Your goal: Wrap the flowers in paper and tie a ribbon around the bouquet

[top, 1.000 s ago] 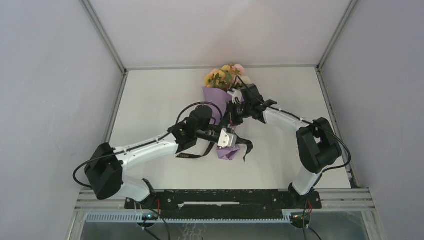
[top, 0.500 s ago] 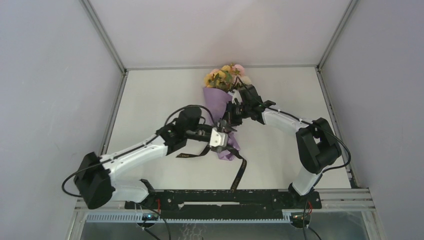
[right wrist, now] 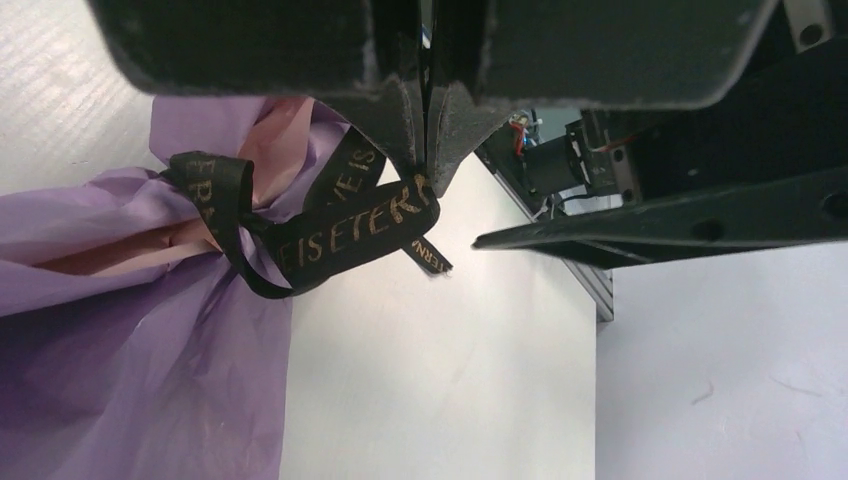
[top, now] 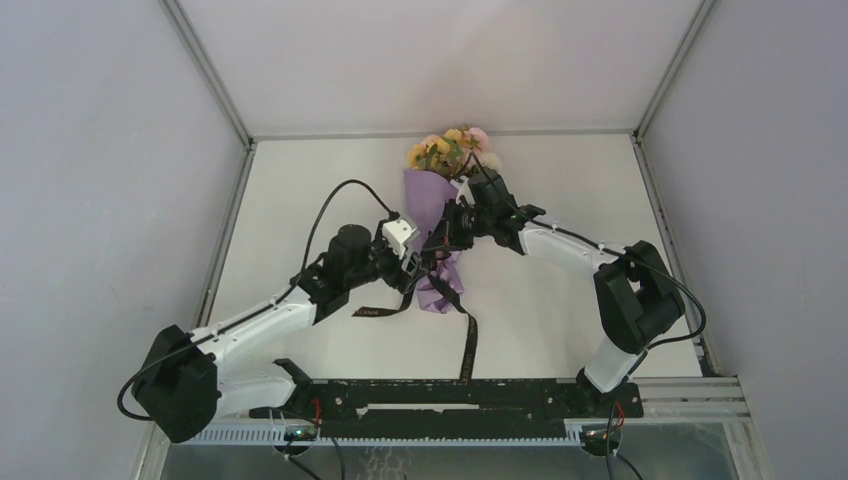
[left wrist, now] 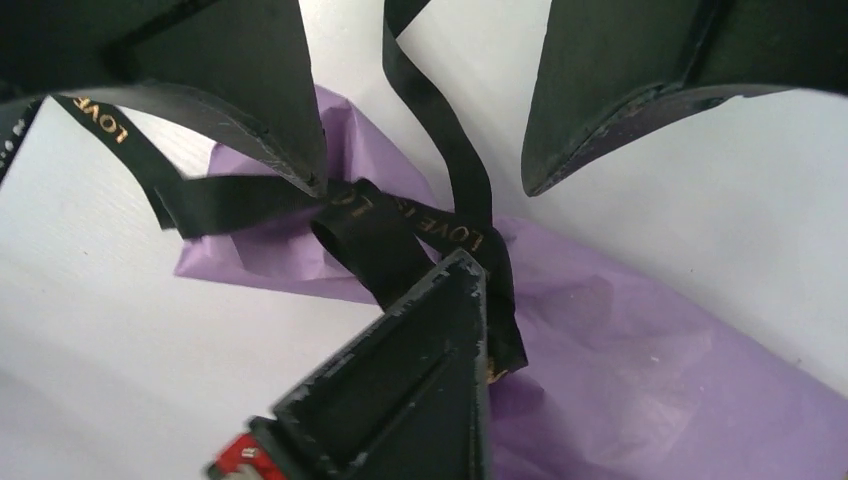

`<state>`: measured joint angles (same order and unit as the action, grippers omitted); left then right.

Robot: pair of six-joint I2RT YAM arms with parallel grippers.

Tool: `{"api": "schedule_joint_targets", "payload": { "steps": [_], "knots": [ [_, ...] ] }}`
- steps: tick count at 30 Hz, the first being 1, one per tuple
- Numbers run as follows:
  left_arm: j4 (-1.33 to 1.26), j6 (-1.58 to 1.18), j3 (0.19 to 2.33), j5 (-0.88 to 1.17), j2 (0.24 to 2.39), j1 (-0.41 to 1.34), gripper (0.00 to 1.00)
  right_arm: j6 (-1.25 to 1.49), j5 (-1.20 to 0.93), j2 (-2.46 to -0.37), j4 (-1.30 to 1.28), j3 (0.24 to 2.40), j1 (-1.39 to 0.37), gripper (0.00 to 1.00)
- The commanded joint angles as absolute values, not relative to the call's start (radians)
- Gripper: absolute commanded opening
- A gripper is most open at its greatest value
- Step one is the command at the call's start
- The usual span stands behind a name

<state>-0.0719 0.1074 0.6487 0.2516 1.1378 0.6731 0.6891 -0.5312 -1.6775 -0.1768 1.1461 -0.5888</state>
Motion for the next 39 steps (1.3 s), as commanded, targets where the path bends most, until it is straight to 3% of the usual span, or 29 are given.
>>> {"api": "schedule_joint_targets", "payload": {
  "steps": [1,8,18,21,34,37,39],
  "knots": [
    [-0.254,0.024,0.627,0.155,1.175,0.660,0.72,0.730,-0.517,-1.656,-0.107,1.148,-0.603,0.00],
    [-0.331,0.053,0.611,0.300,1.235,0.660,0.67,0.737,-0.528,-1.677,-0.095,1.149,-0.601,0.00],
    [-0.310,0.059,0.586,0.448,1.221,0.659,0.69,0.740,-0.527,-1.684,-0.082,1.149,-0.596,0.00],
    [-0.343,0.040,0.593,0.388,1.241,0.660,0.56,0.736,-0.524,-1.681,-0.091,1.149,-0.598,0.00],
    [-0.391,0.113,0.606,0.323,1.284,0.660,0.36,0.729,-0.531,-1.671,-0.094,1.148,-0.602,0.00],
    [-0.418,0.115,0.608,0.304,1.281,0.659,0.21,0.726,-0.531,-1.669,-0.095,1.148,-0.604,0.00],
    [-0.422,0.122,0.617,0.290,1.280,0.660,0.03,0.721,-0.535,-1.671,-0.095,1.147,-0.604,0.00]
  ]
}}
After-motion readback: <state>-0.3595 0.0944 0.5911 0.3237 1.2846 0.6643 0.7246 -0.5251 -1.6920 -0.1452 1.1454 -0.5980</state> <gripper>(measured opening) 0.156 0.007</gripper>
